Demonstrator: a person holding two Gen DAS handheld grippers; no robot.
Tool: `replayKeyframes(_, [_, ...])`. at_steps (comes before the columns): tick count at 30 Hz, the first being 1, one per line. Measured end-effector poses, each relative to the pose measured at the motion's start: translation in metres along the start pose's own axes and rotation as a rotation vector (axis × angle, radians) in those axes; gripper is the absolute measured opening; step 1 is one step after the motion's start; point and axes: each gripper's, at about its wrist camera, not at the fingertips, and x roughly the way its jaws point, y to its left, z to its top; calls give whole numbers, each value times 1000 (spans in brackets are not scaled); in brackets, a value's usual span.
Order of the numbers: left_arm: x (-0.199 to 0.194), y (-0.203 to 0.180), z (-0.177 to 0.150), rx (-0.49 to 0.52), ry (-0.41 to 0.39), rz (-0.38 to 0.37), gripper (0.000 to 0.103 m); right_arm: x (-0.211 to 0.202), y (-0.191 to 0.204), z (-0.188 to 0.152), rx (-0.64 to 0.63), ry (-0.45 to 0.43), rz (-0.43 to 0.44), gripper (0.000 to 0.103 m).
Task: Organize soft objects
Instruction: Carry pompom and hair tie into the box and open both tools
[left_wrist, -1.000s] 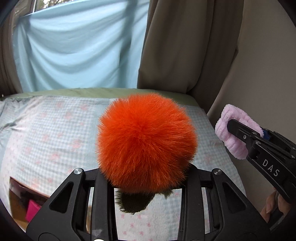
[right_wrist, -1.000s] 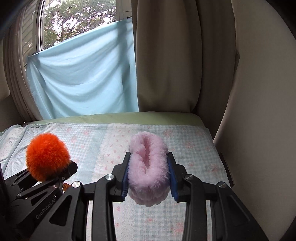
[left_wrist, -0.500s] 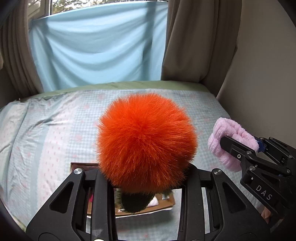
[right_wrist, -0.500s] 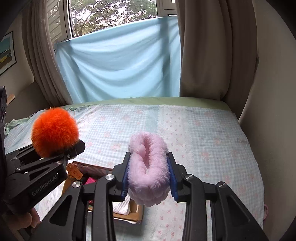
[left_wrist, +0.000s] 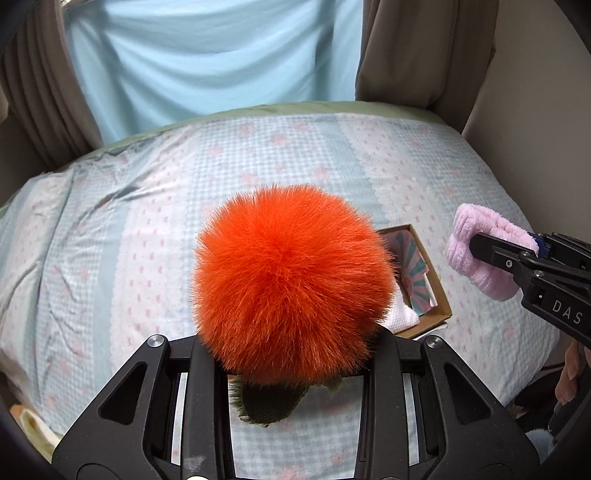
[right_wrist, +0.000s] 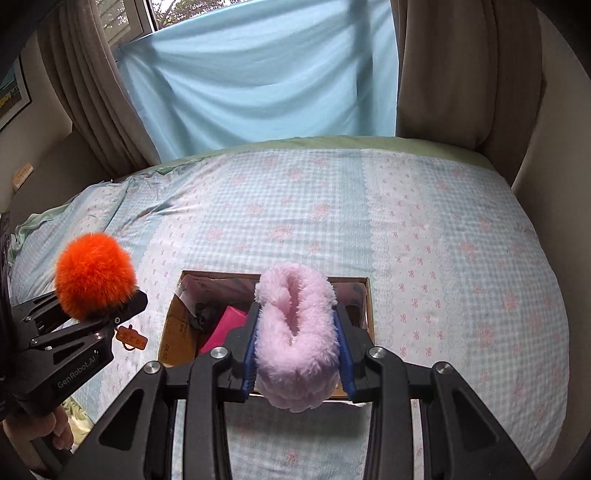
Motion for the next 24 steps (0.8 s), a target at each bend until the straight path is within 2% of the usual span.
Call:
replayKeyframes(7, [61, 9, -6, 22, 141, -47, 26, 60, 0, -4, 59, 165, 21, 33])
replayKeyframes(12, [98, -7, -5, 85, 235, -77, 26, 103, -9, -3, 107, 297, 29, 33])
replayKeyframes(16, [128, -17, -2, 87, 325, -109, 26, 125, -10, 3, 101, 359, 18, 33])
replayKeyframes(21, [146, -24, 1, 83, 383, -111, 26, 146, -16, 9, 131, 419, 21, 33])
replayKeyframes(22, [147, -24, 3, 83, 387, -107, 30, 149, -18, 10, 141, 426, 26, 35])
replayKeyframes(23, [148, -25, 4, 86, 387, -107, 44, 152, -20, 12, 150, 426, 29, 38])
replayKeyframes(24, [149, -27, 5, 90, 385, -108, 59, 154, -22, 14, 162, 419, 40, 46])
